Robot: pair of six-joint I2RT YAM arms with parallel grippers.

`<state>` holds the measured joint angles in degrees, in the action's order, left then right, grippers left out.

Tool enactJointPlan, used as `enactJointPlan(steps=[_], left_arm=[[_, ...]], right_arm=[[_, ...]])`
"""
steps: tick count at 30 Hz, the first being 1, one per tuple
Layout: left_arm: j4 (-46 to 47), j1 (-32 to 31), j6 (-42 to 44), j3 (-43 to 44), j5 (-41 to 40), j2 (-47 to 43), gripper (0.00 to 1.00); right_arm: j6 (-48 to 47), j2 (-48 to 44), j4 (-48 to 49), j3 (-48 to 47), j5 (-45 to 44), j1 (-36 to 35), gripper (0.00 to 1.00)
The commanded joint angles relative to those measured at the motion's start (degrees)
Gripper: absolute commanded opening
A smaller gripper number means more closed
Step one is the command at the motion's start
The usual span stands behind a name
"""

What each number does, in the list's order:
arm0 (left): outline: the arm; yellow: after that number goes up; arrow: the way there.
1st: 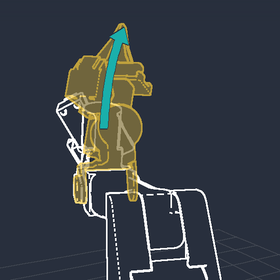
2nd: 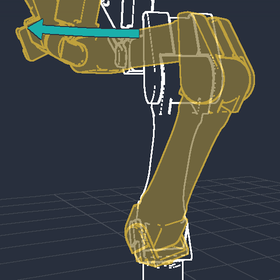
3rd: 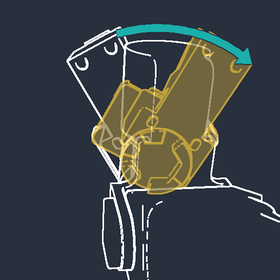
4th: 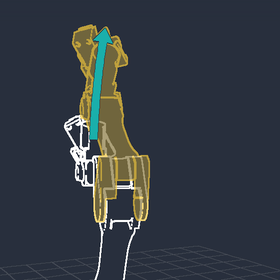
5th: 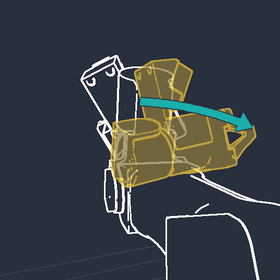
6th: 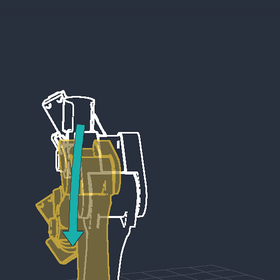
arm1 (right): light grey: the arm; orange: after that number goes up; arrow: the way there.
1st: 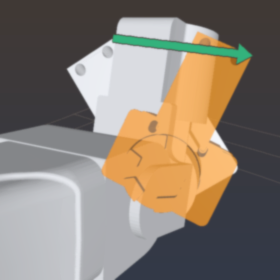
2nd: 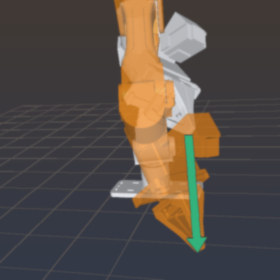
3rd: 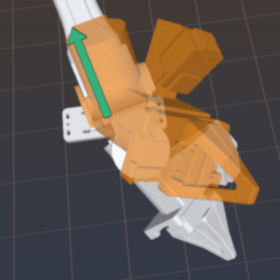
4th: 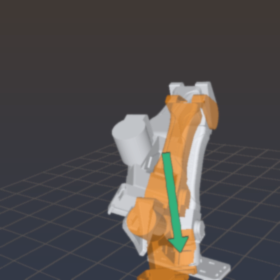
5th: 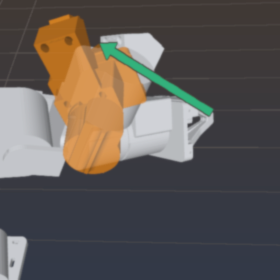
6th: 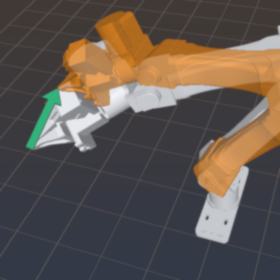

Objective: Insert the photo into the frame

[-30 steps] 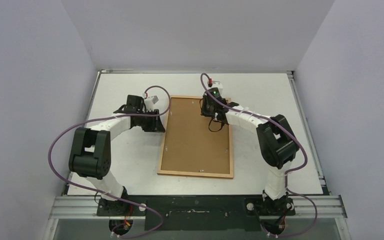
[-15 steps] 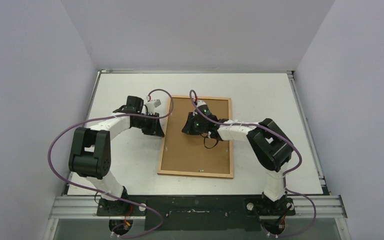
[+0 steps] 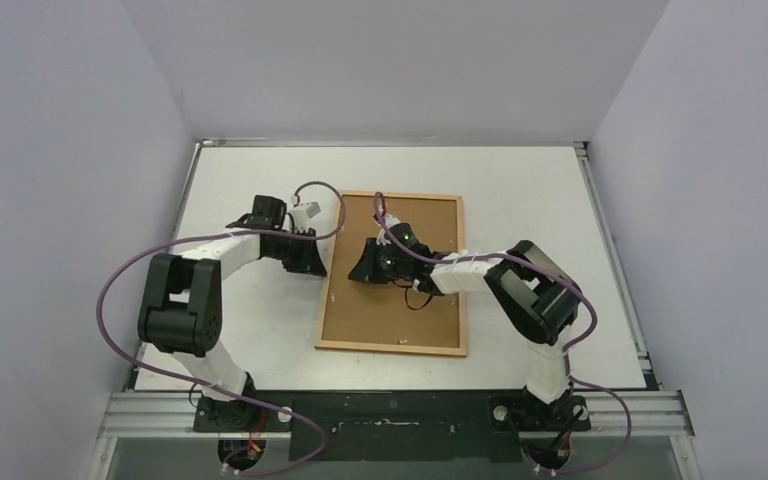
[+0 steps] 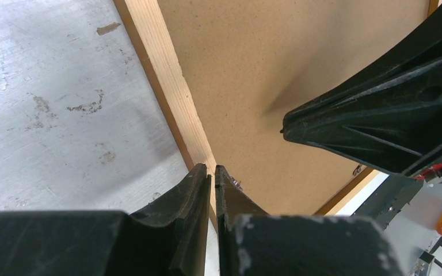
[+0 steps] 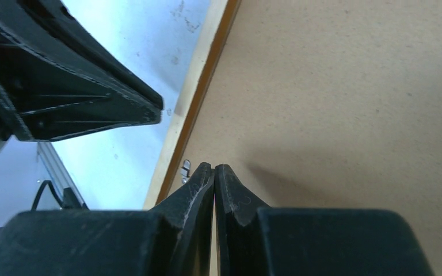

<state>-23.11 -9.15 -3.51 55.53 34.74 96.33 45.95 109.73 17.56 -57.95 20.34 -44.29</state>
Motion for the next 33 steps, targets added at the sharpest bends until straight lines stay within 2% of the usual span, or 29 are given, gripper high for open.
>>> enactJointPlan(steps=[1,4,16,19,33], left_arm=[[3.25,0.36,-2.64,-0.08,0.76,2.26,0.07],[3.43,0.36,-2.82,0.17,1.29,3.67,0.07],[3.69,0.46,-3.08,0.96,1.55,5.56,0.06],[3.52,0.53,-2.92,0.98,1.39,5.49,0.05],[3.62,0.54,-2.82,1.24,0.84,5.31,0.04]], right_arm=[[2.13,2.50,7.12,-2.56,4.57,-0.34,0.05],[1.73,3.65,8.20,-2.58,6.56,-0.64,0.07],[-5.40,5.85,2.51,-6.99,8.04,-2.82,0.38],[-6.64,6.34,0.99,-8.07,8.00,-3.52,0.43],[-8.71,7.70,-0.46,-9.25,8.92,-5.25,0.45]])
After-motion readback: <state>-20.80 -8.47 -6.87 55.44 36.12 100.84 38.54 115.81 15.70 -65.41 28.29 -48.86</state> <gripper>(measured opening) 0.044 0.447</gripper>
